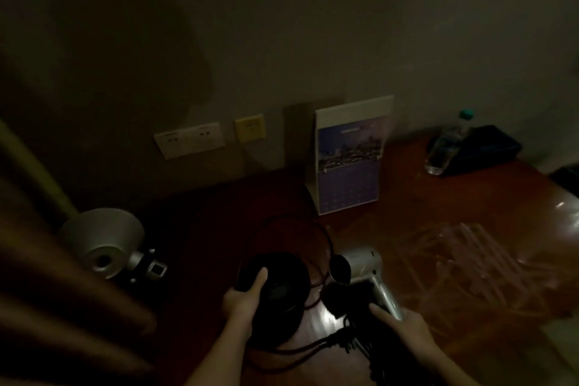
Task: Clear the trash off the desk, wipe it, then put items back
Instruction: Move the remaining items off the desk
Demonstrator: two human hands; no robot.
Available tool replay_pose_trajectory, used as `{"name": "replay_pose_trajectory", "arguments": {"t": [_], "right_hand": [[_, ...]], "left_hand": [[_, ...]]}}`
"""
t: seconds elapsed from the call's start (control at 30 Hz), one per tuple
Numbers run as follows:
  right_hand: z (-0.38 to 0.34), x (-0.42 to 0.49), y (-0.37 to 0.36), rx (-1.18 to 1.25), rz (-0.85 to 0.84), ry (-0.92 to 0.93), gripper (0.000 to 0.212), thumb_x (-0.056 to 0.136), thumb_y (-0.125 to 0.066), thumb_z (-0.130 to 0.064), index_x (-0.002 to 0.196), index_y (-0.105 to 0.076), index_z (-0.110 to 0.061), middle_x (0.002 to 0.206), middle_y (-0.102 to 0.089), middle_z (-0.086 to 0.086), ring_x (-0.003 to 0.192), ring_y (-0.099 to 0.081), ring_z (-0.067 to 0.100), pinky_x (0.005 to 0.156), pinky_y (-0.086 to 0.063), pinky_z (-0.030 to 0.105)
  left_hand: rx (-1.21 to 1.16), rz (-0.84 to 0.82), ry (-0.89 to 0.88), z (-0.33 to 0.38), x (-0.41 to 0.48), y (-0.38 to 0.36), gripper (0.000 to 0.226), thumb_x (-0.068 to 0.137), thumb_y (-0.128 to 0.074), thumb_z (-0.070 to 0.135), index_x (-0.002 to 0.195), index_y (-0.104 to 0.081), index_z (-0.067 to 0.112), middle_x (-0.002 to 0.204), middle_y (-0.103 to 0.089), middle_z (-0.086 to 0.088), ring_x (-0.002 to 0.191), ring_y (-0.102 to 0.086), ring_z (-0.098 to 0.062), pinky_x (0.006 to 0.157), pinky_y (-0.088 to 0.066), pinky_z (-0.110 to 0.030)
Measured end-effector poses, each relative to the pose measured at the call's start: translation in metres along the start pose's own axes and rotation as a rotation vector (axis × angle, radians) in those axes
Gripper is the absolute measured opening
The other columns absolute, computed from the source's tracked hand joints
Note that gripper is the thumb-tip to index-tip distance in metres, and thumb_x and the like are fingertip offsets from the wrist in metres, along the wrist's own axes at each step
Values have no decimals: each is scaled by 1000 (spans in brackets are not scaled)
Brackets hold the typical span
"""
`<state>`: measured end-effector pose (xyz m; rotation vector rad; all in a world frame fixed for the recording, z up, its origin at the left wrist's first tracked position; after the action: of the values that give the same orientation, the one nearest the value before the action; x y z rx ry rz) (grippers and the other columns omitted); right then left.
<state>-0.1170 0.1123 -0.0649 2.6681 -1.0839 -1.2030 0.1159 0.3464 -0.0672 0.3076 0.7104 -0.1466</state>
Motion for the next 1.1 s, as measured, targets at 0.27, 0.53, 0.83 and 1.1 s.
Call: {"name": "replay_pose_trajectory", "arguments": {"t": [0.27,0.53,0.83,1.1], "right_hand": [[67,-66,146,132,224,31,36,70,-82,-28,70,-55,-5,60,-55,7,51,-50,18,48,-36,27],[194,-173,292,414,613,-64,23,80,-74,-9,70,-54,-4,47,-44,2,28,-34,8,31,-25,19],[329,-273,381,584,977,-265,17,79,-75,-15,75,-61,-7,62,-56,6,54,-48,14,34,-32,12],[428,-303,426,932,1187,-495,36,82,-73,-22,108,-64,2,90,-66,18,75,-60,28,52,-38,28]], "left_hand": [[169,-172,-212,23,-121,-118,79,68,-78,55,121,-57,1,121,-62,-16,108,-59,-34,85,-51,-36],[329,-504,-350,-34,-265,-290,64,76,-74,49,113,-60,-1,97,-63,-10,90,-59,-29,73,-49,-36],[658,-734,-336,-133,-376,-427,78,80,-66,57,131,-48,1,126,-56,-17,112,-54,-37,88,-50,-43],[928,-808,-438,-191,-464,-565,81,82,-65,54,137,-43,-1,134,-51,-20,123,-48,-39,97,-43,-46]]}}
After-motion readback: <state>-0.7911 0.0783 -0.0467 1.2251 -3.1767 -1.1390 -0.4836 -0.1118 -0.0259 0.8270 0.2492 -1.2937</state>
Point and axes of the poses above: each hand's wrist, its own x-axis towards the middle knuckle, its own y-axis out of the back of the hand, z = x × y, the point moved 6 cm from there along x, towards the middle knuckle
